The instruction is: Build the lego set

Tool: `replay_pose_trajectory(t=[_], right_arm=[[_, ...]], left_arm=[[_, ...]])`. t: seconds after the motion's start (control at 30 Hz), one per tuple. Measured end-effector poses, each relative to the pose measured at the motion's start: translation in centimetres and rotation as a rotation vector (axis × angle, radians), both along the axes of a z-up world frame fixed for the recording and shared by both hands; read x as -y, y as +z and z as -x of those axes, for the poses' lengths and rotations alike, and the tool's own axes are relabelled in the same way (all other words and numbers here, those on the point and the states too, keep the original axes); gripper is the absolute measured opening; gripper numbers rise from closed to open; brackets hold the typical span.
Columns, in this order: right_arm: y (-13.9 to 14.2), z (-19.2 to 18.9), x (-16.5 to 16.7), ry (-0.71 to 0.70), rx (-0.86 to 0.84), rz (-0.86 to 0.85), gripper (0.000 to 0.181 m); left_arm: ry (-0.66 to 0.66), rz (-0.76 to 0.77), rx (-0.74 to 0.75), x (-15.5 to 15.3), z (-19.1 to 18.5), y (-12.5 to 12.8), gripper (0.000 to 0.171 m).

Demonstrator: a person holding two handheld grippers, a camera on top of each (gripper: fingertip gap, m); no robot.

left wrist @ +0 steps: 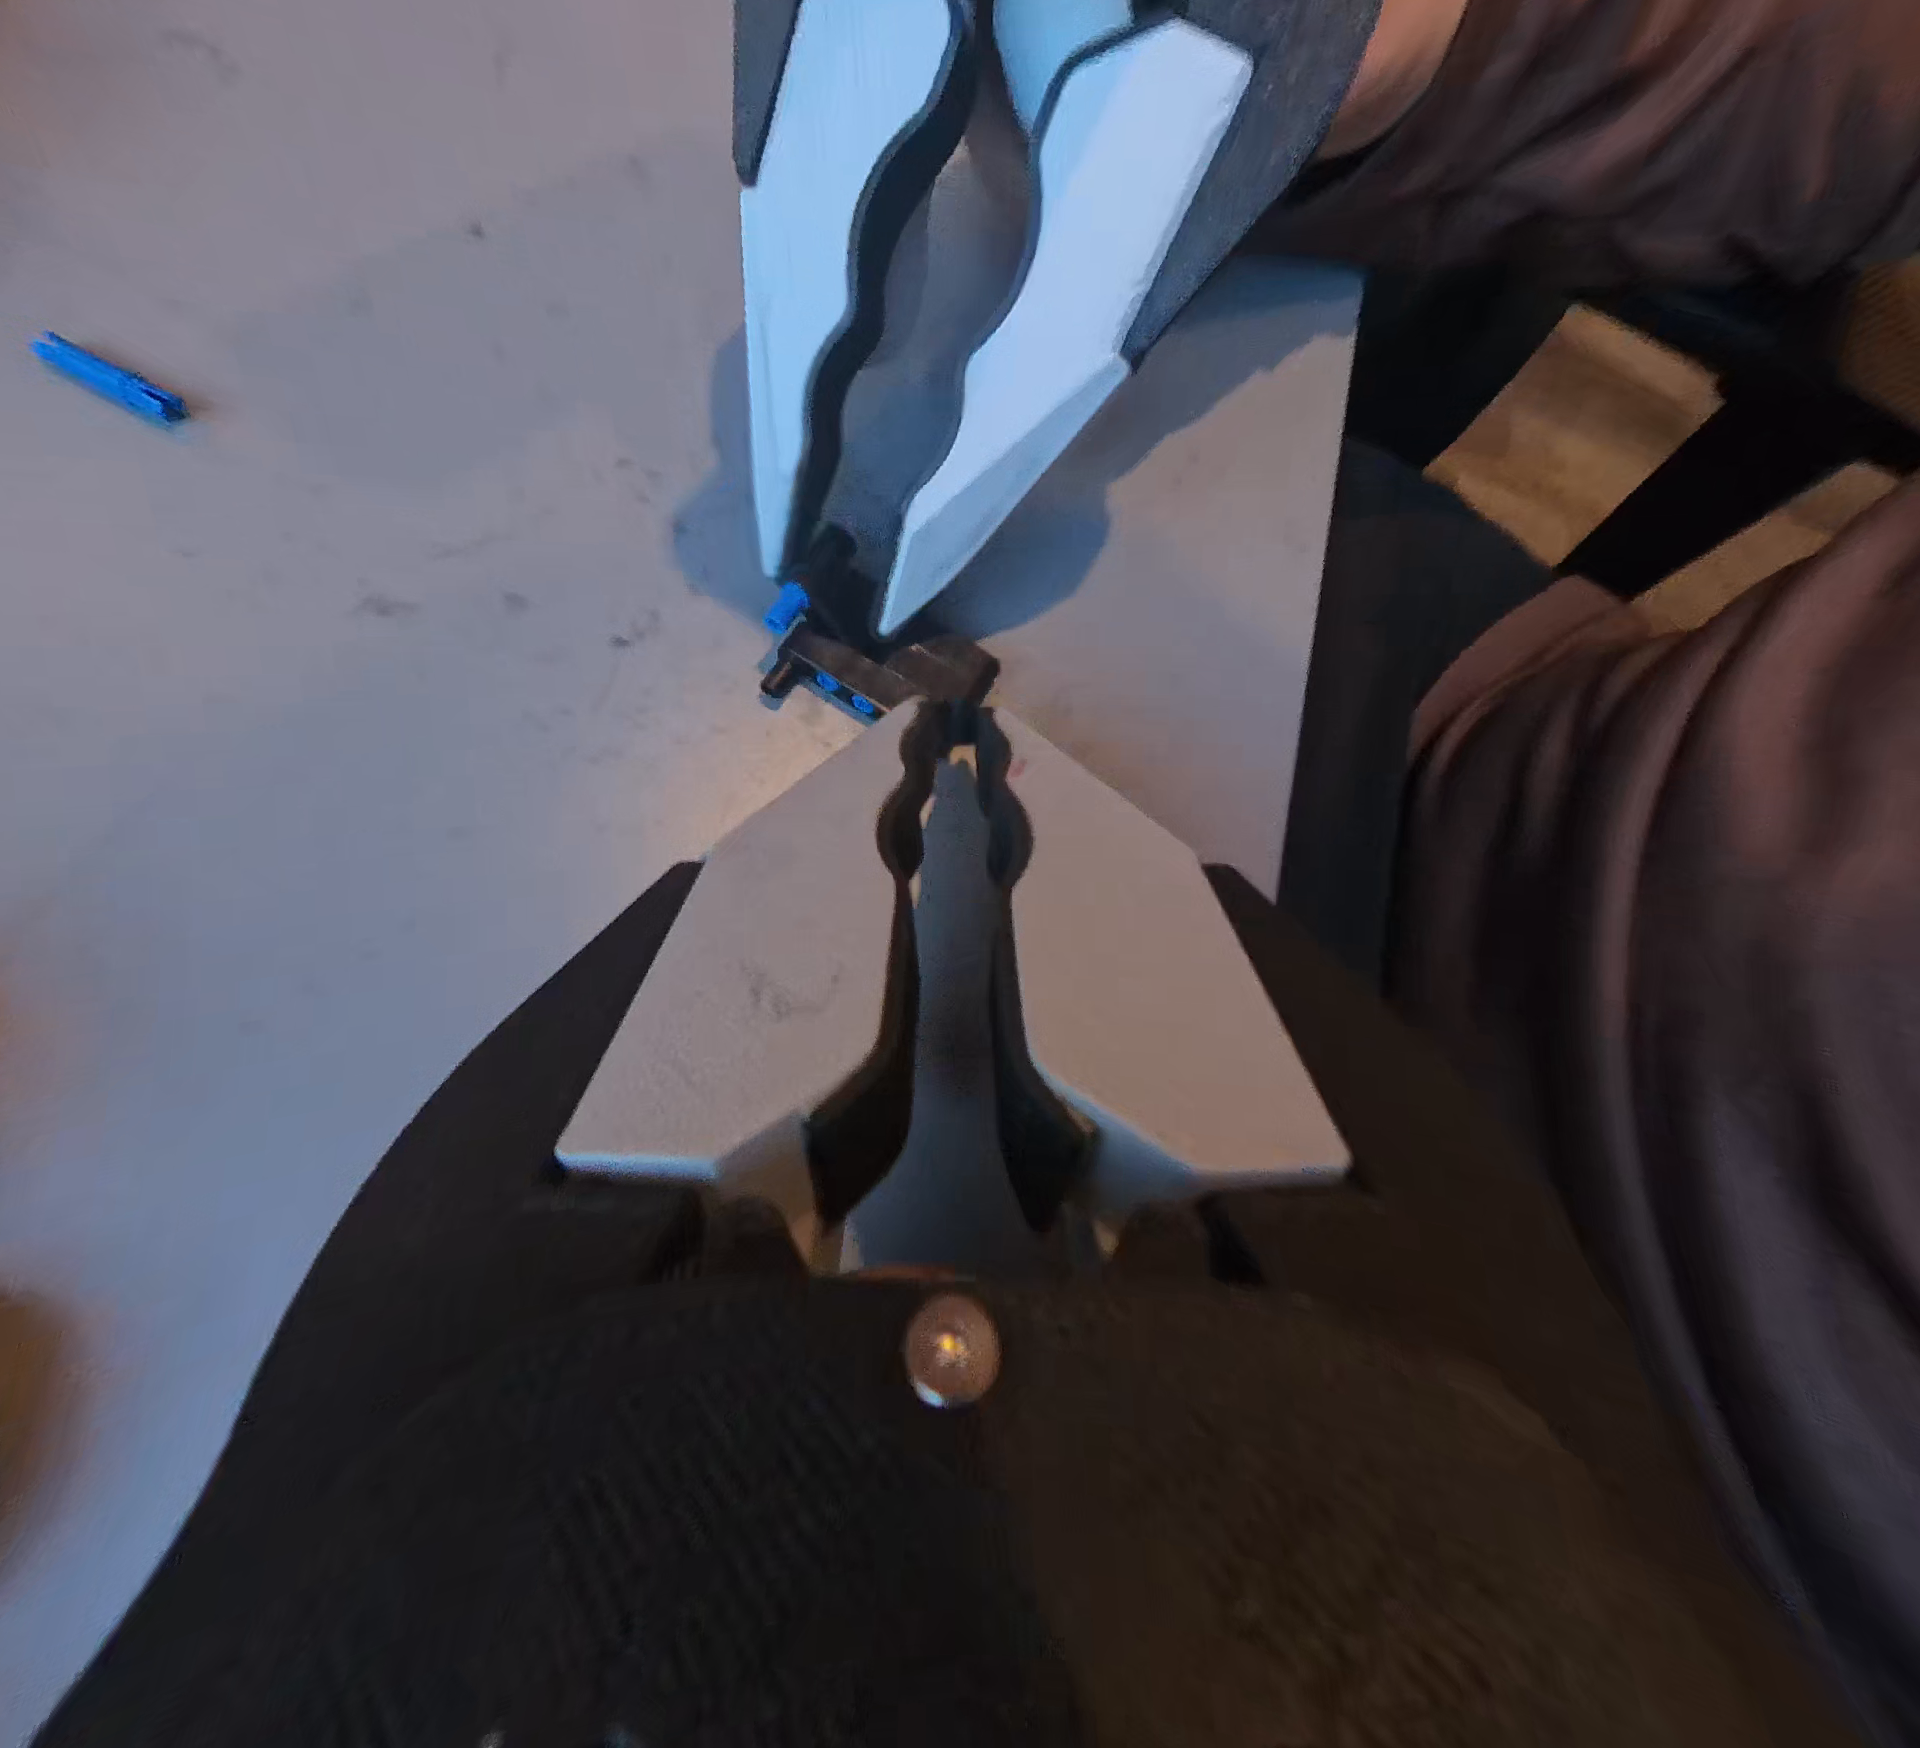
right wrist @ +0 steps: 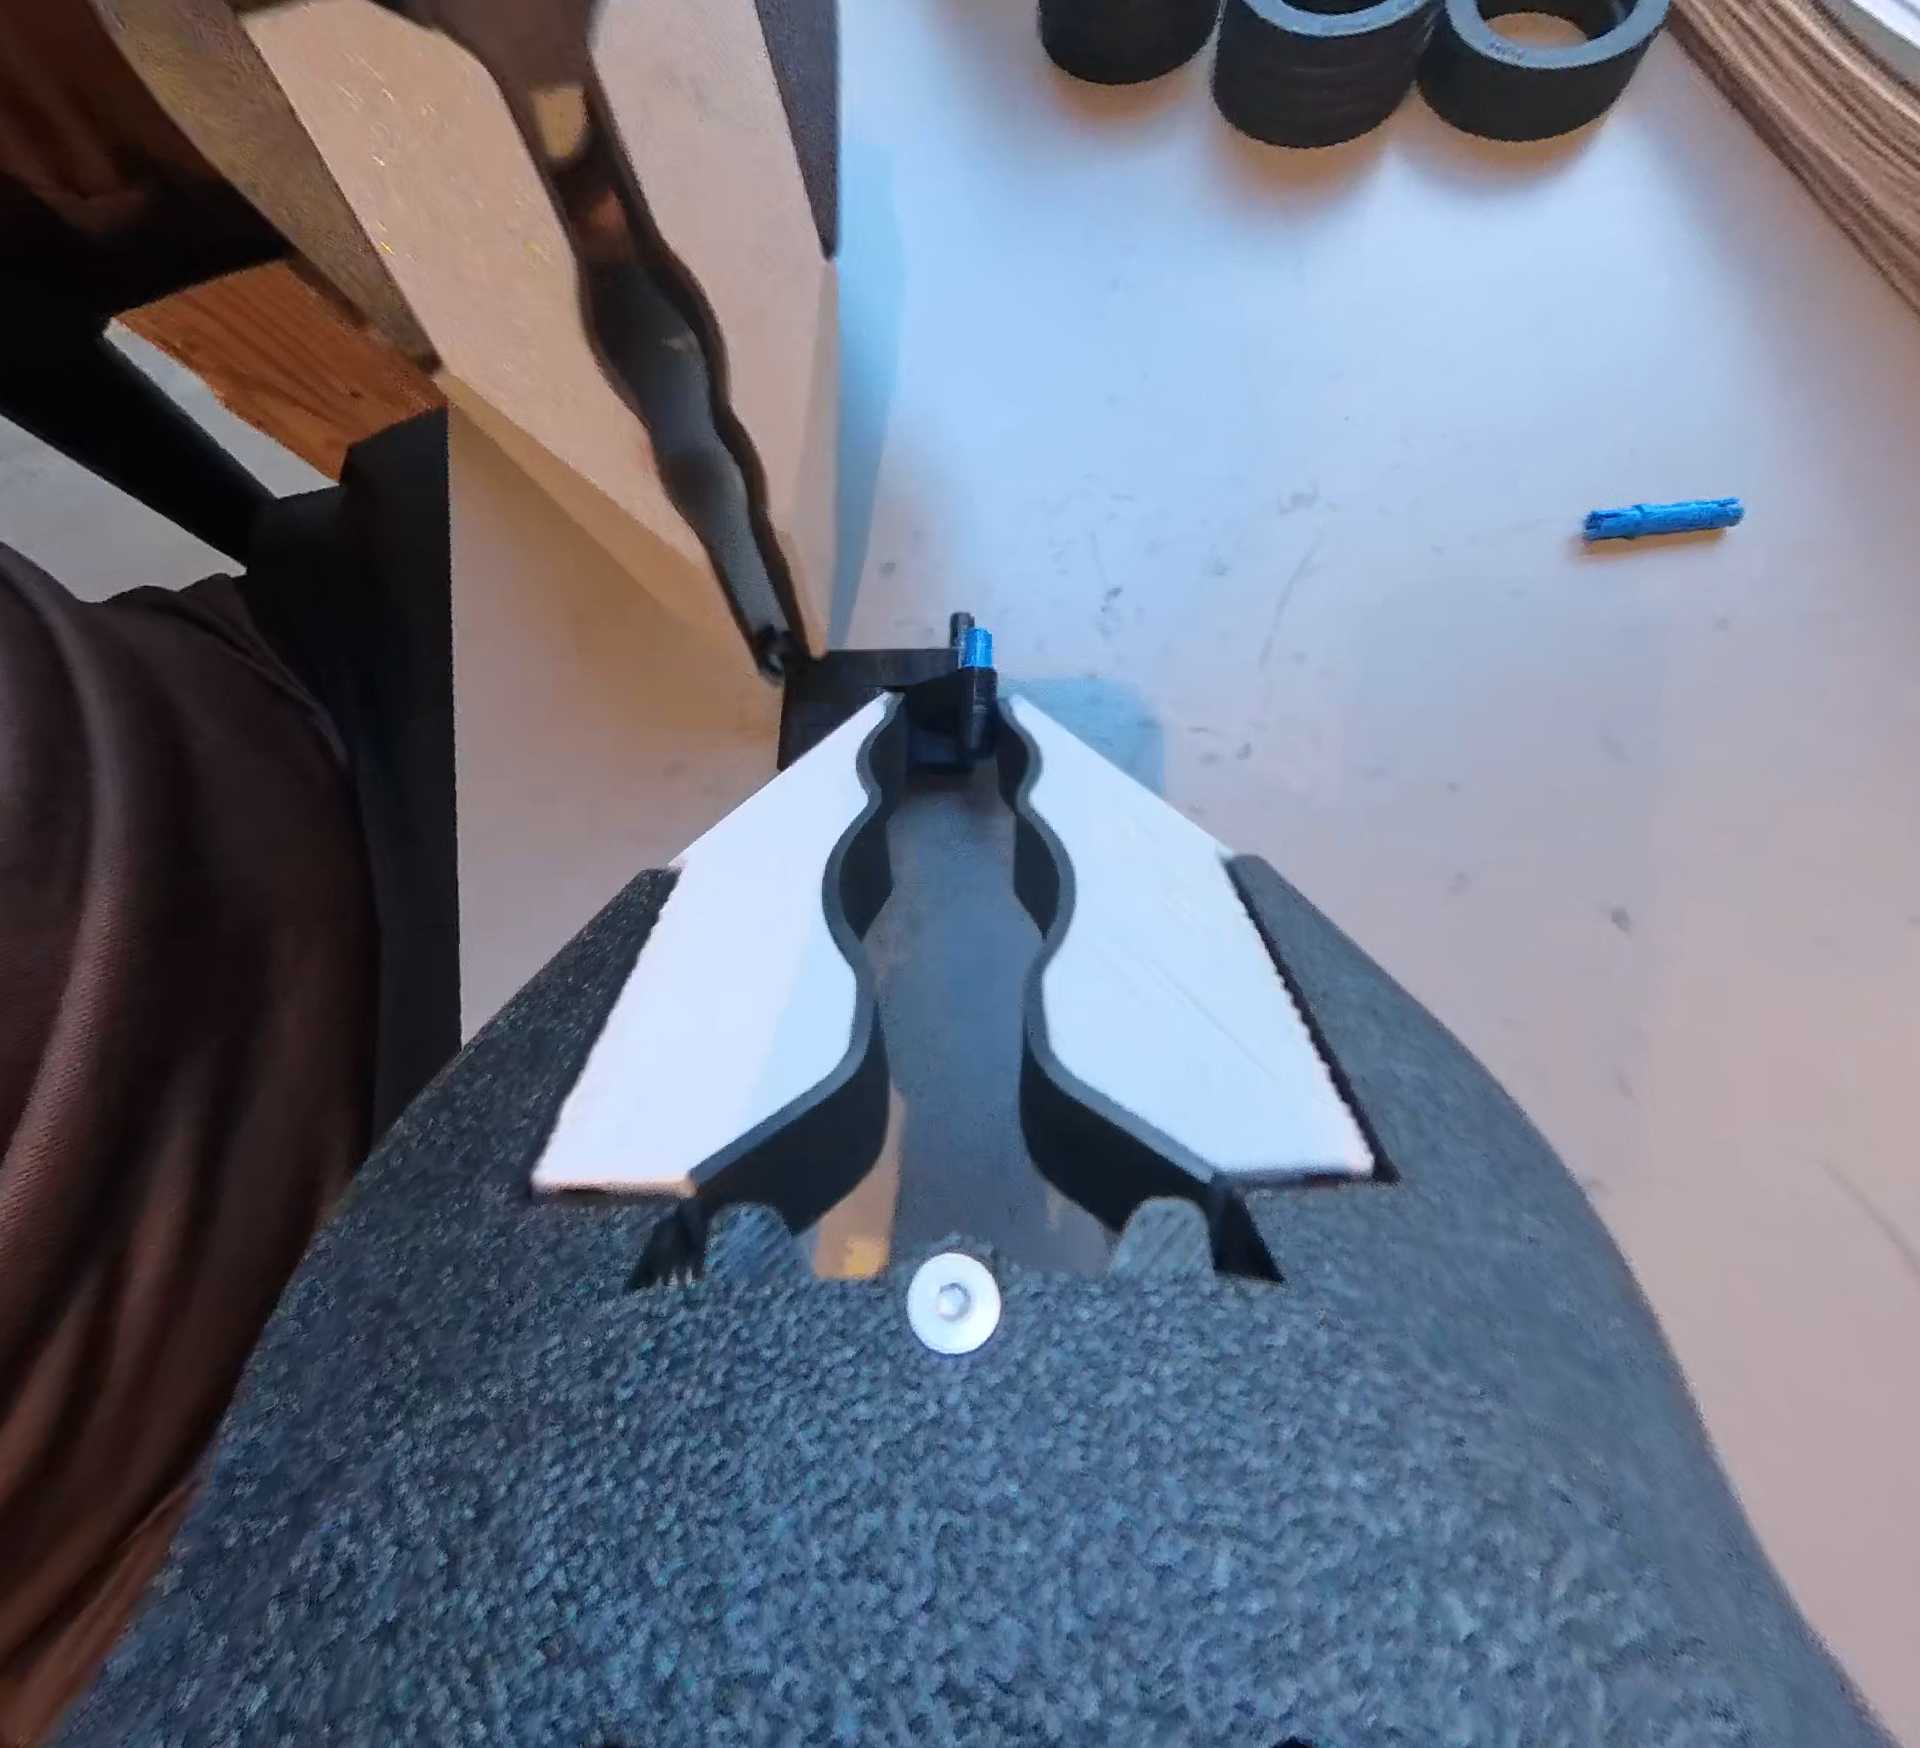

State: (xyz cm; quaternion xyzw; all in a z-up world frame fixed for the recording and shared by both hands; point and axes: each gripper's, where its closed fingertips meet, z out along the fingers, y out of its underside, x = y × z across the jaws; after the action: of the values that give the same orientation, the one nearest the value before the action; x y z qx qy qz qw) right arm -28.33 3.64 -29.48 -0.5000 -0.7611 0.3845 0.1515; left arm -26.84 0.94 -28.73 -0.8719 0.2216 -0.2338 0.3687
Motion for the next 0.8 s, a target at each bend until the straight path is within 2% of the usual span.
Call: replay_pose_trajectory(t=[0.1,0.17,0.23,0.37,0.43,0.53,0.63,0.7,0.8], right_arm=[[0.1,0.1,0.4,0.017,-0.030,-0.038,0.016],[0.2,0.2,0.4,0.032,-0.076,-0.131,0.016],[0.3,0.3,0.5,0.067,-0.145,-0.297,0.014],[0.7,0.3,0.6,0.158,-0.299,-0.751,0.012],[1.0,0.5,0.8,0.170,-0.355,-0.844,0.012],[0.8,0.4,1.0,0.125,-0.315,-0.648,0.011],[1.5,0.1,0.4,0.080,-0.302,-0.480,0.017],[2.2,-0.5,0.3,0.065,-0.290,-0.374,0.017],[3.5,-1.5,1.3,0.047,-0.248,-0.138,0.009]], left_arm=[[-0.012,-0.012,-0.050,-0.3,-0.4,-0.3,0.005],[0.001,0.005,-0.031,-0.6,-0.7,-0.3,0.005],[0.015,0.024,0.000,-0.8,-0.8,-0.3,0.005],[0.021,0.017,-0.006,-0.7,-0.7,-0.3,0.005],[0.022,0.011,-0.009,-0.6,-0.6,-0.3,0.005],[0.014,-0.005,-0.034,-0.4,-0.6,-0.3,0.005],[-0.022,-0.115,-0.064,-0.2,-0.9,0.8,0.005],[-0.033,-0.227,-0.098,-0.2,-0.8,2.0,0.005],[-0.024,-0.509,-0.201,-0.4,-0.7,5.0,0.004]])
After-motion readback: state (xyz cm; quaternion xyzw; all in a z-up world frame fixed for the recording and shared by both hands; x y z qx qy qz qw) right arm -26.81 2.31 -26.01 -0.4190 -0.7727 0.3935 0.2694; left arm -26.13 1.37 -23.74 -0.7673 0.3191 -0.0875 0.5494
